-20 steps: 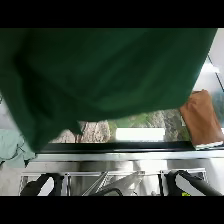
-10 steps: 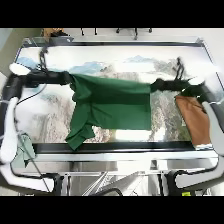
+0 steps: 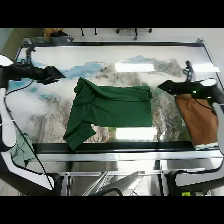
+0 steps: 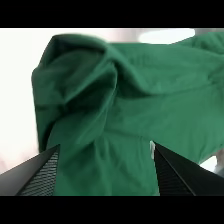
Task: Fold the shirts.
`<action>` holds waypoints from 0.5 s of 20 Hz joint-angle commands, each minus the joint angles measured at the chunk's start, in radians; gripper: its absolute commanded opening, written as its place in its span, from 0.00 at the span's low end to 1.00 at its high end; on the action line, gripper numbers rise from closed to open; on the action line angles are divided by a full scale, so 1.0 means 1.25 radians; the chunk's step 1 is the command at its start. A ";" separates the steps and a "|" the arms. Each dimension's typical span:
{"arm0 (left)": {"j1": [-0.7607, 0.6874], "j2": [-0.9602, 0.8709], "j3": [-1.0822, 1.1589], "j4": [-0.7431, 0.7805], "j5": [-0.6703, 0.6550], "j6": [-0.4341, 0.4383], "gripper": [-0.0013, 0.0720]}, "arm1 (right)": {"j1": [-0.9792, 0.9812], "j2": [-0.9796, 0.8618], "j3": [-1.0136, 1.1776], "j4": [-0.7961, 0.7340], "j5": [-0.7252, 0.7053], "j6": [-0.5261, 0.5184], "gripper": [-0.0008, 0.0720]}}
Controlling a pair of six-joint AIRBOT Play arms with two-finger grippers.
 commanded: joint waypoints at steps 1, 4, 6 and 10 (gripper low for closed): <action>0.039 0.127 -0.134 0.072 -0.074 -0.032 0.88 | -0.071 0.086 -0.102 -0.077 0.141 0.045 0.56; 0.039 0.260 -0.387 0.098 -0.052 -0.009 0.88 | -0.074 0.145 -0.293 -0.101 0.107 0.042 0.57; 0.041 0.337 -0.535 0.146 -0.010 -0.009 0.88 | -0.064 0.142 -0.381 -0.099 0.079 0.033 0.57; 0.041 0.458 -0.725 0.177 0.020 -0.007 0.88 | -0.021 0.099 -0.432 -0.043 0.070 -0.031 0.50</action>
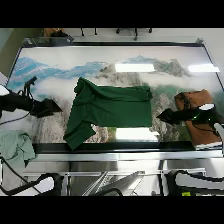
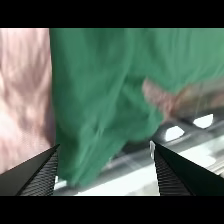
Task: Fold the shirts.
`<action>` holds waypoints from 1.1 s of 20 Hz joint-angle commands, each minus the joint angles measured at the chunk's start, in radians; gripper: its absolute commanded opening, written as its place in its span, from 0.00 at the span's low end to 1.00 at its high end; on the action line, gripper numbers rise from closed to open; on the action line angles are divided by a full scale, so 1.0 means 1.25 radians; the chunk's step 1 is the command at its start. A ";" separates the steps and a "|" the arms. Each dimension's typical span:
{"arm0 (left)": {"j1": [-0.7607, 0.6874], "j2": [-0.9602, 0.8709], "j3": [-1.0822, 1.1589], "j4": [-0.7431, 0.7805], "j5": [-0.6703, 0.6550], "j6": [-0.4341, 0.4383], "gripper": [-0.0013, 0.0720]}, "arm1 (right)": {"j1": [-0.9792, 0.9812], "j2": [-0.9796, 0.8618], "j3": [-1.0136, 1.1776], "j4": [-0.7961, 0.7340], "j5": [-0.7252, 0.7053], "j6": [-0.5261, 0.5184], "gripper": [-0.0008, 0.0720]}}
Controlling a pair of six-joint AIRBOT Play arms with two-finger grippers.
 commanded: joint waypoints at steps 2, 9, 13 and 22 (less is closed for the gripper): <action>0.002 0.145 -0.190 0.031 0.051 0.002 0.88 | 0.066 -0.041 -0.052 0.058 -0.042 -0.053 0.50; 0.000 0.309 -0.248 0.032 0.065 0.002 0.88 | 0.158 -0.085 -0.021 0.131 -0.110 -0.089 0.04; -0.002 0.358 -0.249 0.032 0.068 0.002 0.88 | 0.110 -0.005 0.002 0.024 -0.082 0.012 0.03; -0.363 0.215 -0.280 0.049 0.251 -0.057 0.88 | 0.027 0.108 0.002 -0.125 -0.046 0.134 0.03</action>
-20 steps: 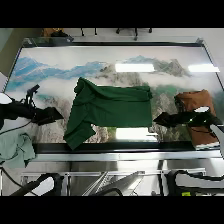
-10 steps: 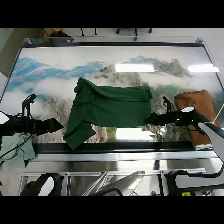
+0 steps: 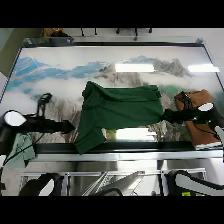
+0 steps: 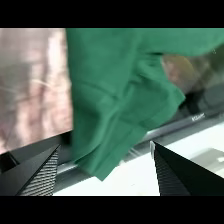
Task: Fold the shirts.
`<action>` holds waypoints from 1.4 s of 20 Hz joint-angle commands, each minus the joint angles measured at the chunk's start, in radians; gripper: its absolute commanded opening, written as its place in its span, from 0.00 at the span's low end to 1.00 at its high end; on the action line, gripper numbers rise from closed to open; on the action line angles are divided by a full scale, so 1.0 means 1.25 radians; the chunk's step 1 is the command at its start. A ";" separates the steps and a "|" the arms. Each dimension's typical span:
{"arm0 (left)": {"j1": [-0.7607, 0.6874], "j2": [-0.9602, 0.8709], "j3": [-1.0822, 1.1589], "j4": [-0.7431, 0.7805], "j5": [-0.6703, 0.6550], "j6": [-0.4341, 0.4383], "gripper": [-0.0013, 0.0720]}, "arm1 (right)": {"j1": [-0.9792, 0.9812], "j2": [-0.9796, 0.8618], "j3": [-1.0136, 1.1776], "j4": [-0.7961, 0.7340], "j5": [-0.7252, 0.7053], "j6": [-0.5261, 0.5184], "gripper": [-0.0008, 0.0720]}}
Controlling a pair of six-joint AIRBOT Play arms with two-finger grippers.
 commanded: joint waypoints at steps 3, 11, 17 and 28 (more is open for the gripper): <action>-0.319 -0.185 0.022 0.184 0.137 -0.146 0.88 | -0.006 0.014 0.001 -0.015 0.024 0.011 0.03; -0.516 -0.426 0.226 0.526 0.057 -0.371 0.88 | -0.006 0.014 0.001 -0.014 0.025 0.006 0.03; -0.522 -0.477 0.264 0.645 -0.016 -0.403 0.63 | -0.006 0.014 0.001 -0.011 0.025 0.004 0.03; -0.375 -0.331 0.488 0.525 -0.202 -0.298 0.03 | -0.026 0.058 0.113 0.139 0.160 -0.028 0.03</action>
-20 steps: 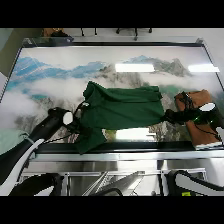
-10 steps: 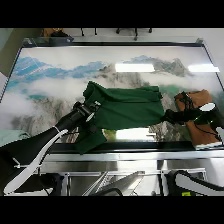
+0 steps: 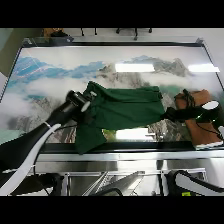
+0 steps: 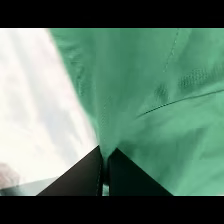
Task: Fold the shirts.
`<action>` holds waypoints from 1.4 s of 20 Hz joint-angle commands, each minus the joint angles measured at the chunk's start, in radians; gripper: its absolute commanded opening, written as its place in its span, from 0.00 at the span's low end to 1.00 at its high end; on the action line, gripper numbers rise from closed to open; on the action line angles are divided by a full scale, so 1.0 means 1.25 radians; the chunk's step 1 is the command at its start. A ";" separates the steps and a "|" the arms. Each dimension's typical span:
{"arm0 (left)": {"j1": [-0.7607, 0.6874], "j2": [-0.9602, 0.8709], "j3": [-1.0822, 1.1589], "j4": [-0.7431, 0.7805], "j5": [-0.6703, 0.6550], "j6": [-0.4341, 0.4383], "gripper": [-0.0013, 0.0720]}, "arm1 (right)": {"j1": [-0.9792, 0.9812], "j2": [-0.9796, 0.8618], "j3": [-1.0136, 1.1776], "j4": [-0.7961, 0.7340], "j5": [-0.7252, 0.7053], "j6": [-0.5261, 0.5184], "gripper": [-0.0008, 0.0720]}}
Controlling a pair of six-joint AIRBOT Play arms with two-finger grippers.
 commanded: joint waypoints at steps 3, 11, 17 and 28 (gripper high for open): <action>0.289 0.218 0.270 -0.380 -0.064 0.086 0.03 | -0.094 0.087 0.323 0.410 0.170 -0.088 0.03; 1.003 0.480 0.709 -0.860 0.154 0.176 0.03 | -0.263 0.109 1.005 0.564 0.064 -0.128 0.03; 1.078 0.484 0.452 -1.117 0.128 0.303 0.03 | -0.257 0.048 0.886 0.546 0.120 -0.128 0.03; 0.485 -0.191 0.282 -0.735 0.457 0.206 0.03 | 0.071 -0.380 0.497 0.222 -0.211 -0.151 0.03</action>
